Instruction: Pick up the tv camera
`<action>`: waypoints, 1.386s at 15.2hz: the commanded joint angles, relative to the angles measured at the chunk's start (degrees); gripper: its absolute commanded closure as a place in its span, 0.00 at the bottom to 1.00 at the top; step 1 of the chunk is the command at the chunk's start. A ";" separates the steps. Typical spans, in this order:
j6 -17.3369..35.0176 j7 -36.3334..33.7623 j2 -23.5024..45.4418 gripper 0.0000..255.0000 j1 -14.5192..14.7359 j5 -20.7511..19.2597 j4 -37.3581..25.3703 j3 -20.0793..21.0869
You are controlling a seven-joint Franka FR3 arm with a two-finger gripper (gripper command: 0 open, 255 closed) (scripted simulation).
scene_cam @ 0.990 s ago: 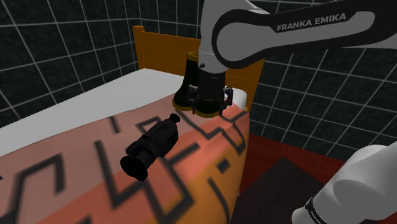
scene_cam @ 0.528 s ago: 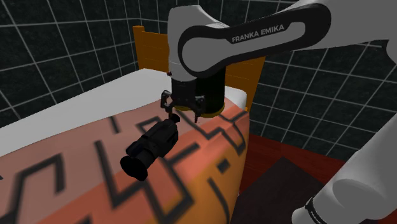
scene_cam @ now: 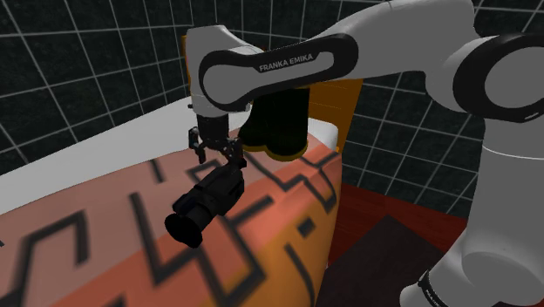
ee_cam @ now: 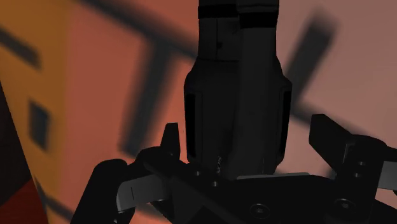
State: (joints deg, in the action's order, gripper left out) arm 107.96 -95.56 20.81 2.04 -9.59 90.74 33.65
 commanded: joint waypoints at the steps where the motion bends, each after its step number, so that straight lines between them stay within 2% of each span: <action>1: 0.23 -2.27 2.75 0.00 1.24 -1.08 -2.17 -0.58; 7: 4.33 -2.65 3.83 0.00 1.24 -1.81 1.01 -1.01; 10: 4.72 -2.70 3.96 0.00 1.25 -1.89 1.29 -1.06; 11: 4.71 -2.65 3.90 1.00 1.20 -1.86 1.33 -1.05; 21: 4.05 -2.62 3.74 1.00 1.23 -1.74 0.81 -0.98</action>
State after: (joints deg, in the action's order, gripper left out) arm 112.34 -98.20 24.65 3.26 -11.38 91.85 32.62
